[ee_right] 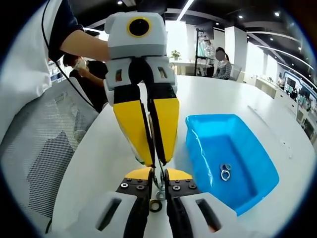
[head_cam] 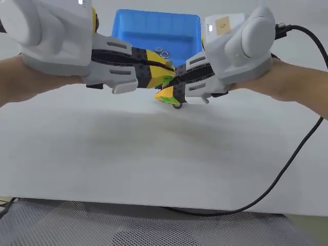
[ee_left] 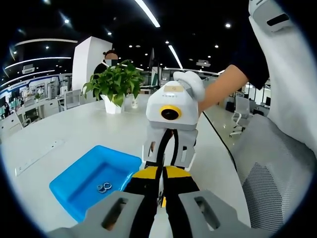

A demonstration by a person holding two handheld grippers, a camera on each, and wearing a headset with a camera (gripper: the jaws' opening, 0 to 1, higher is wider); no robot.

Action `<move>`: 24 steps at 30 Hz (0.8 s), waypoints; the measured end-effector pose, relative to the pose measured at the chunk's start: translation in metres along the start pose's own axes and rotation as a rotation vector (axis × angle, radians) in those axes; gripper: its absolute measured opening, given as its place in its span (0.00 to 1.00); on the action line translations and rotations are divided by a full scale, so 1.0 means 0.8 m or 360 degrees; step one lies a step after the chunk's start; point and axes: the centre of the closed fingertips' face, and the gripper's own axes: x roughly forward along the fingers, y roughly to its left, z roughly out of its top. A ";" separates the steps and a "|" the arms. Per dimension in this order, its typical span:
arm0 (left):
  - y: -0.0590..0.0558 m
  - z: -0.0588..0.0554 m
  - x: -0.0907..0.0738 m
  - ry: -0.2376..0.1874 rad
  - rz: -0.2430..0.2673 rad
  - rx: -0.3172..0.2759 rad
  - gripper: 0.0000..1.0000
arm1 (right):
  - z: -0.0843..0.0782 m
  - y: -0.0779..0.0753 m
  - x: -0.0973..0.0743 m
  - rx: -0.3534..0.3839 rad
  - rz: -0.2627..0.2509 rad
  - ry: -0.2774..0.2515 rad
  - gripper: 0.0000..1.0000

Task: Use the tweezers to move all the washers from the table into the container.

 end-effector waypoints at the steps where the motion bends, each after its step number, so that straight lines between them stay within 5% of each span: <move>1: 0.000 0.000 0.000 0.0002 -0.0003 -0.0009 0.06 | 0.000 0.000 0.000 -0.0007 0.0000 0.0001 0.11; 24: 0.003 -0.002 -0.007 0.0062 0.0015 -0.0031 0.22 | 0.006 0.006 0.002 -0.0018 -0.0009 -0.0014 0.10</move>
